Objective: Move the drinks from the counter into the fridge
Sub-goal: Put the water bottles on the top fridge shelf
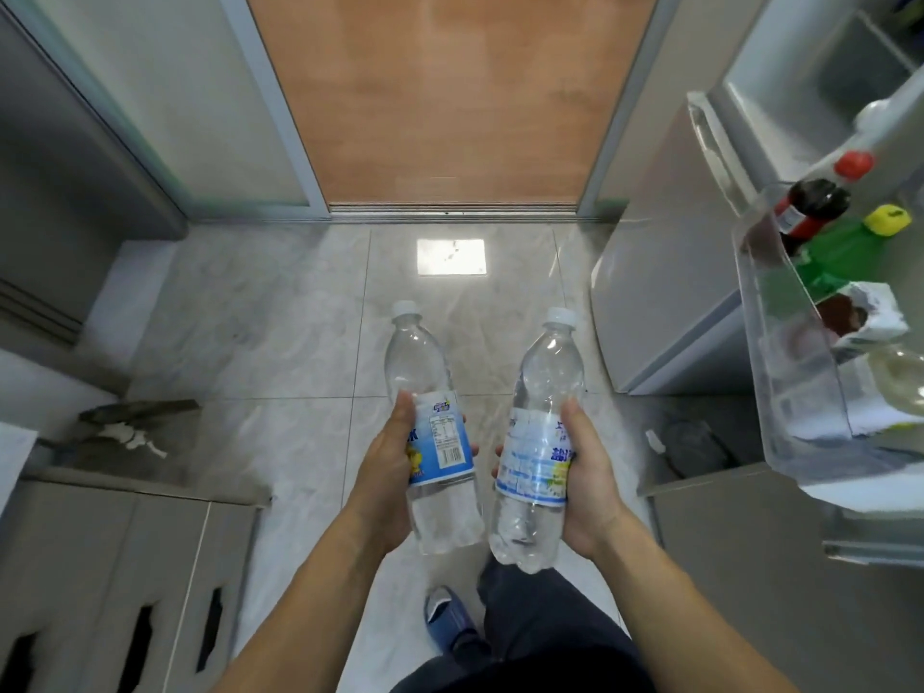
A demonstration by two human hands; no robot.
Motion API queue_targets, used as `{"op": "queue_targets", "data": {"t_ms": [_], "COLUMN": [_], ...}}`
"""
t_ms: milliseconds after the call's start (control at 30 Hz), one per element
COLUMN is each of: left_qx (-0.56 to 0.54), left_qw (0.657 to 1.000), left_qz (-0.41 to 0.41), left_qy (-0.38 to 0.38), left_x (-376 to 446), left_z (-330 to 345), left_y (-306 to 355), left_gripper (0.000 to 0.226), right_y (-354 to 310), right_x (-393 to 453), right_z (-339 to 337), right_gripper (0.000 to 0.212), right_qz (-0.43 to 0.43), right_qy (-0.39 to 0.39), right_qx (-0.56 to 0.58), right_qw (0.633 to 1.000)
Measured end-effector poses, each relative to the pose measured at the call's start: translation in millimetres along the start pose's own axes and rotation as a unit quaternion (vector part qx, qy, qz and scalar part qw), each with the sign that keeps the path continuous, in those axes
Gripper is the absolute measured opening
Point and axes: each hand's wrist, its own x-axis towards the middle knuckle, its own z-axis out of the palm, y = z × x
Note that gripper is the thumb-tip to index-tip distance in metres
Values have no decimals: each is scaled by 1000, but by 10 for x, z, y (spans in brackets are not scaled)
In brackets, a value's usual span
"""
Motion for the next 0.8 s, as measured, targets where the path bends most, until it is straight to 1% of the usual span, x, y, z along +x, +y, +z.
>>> {"op": "queue_targets", "data": {"t_ms": [133, 300, 400, 467, 567, 667, 733, 800], "left_qx": [-24, 2, 11, 26, 50, 54, 56, 67], "left_qw": [1000, 1000, 1000, 999, 999, 998, 997, 995], "left_qz": [-19, -15, -27, -34, -14, -20, -33, -41], "left_qy": [1, 5, -3, -1, 1, -27, -44, -67], "left_x": [403, 1032, 1415, 1663, 2018, 2348, 2588, 2850], "left_z": [-24, 76, 192, 286, 448, 609, 689, 766], "left_y": [276, 816, 1234, 1491, 1847, 2127, 2292, 2439], "left_gripper": [66, 68, 62, 63, 70, 65, 67, 68], "right_y": [-192, -615, -975, -1217, -1606, -1909, -2070, -2201], "right_x": [446, 1143, 1566, 1815, 2147, 2429, 2610, 2791], "right_z": [89, 196, 285, 324, 370, 395, 400, 403], "right_gripper": [63, 61, 61, 63, 65, 71, 78, 78], "right_qz": [3, -7, -1, -10, -22, -35, -42, -52], "right_qy": [4, 34, 34, 28, 38, 55, 78, 103], "right_qx": [15, 13, 27, 28, 10, -6, -13, -17], "right_qw": [1000, 999, 999, 999, 999, 998, 996, 993]}}
